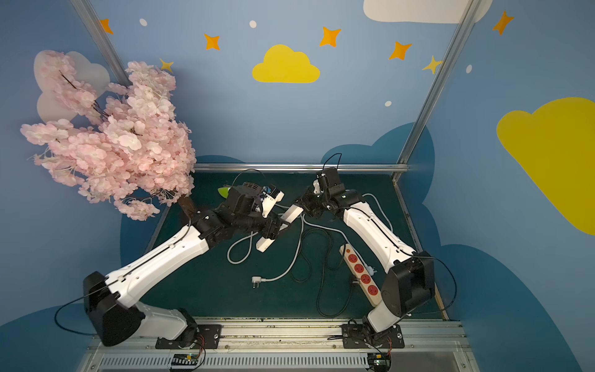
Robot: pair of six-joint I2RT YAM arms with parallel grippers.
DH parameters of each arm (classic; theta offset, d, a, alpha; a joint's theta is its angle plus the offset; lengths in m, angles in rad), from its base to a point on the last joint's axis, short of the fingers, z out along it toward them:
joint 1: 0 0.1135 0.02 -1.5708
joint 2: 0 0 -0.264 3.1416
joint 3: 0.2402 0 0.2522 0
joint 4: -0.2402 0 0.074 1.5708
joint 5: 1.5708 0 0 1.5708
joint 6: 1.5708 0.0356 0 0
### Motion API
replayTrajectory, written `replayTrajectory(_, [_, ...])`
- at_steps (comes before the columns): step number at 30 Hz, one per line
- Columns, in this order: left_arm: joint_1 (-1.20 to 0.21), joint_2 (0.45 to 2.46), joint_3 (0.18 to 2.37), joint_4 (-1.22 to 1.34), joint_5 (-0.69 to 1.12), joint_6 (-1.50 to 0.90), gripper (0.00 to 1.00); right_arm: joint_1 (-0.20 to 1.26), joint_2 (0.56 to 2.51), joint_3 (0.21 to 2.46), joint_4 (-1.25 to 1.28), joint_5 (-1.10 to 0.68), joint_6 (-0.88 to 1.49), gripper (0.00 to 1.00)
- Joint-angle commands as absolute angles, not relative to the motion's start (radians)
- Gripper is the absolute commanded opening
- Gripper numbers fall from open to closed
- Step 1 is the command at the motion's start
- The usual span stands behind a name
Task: Wrap the cord around the power strip
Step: Adjust the power cord at the center of the board.
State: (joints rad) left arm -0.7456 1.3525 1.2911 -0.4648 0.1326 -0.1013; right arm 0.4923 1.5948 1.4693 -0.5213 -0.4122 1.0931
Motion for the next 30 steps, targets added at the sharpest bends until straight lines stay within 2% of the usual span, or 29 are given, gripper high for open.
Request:
replayTrajectory(1, [-0.809,1.317,1.211,-0.531,-0.041,0.032,0.76,0.47,1.596,1.505,-0.469,-0.468,1.163,0.0])
replayTrajectory(8, [-0.825,1.247,1.094,-0.439,-0.237,0.159,0.78,0.469,1.603,1.536,-0.485,-0.49,1.163,0.0])
replayTrajectory(12, [-0.82,1.181,0.975,-0.291,-0.206,0.309,0.79,0.467,1.59,1.555,-0.514,-0.512,1.145,0.0])
replayTrajectory(20, [-0.818,1.178,0.919,-0.159,-0.315,0.431,0.77,0.448,1.531,1.553,-0.58,-0.551,1.111,0.0])
replayTrajectory(25, [-0.817,1.142,0.915,-0.133,-0.323,0.508,0.75,0.428,1.507,1.543,-0.587,-0.568,1.109,0.0])
replayTrajectory(30, [-0.801,1.157,0.921,-0.148,-0.221,0.516,0.77,0.416,1.497,1.552,-0.584,-0.59,1.12,0.0])
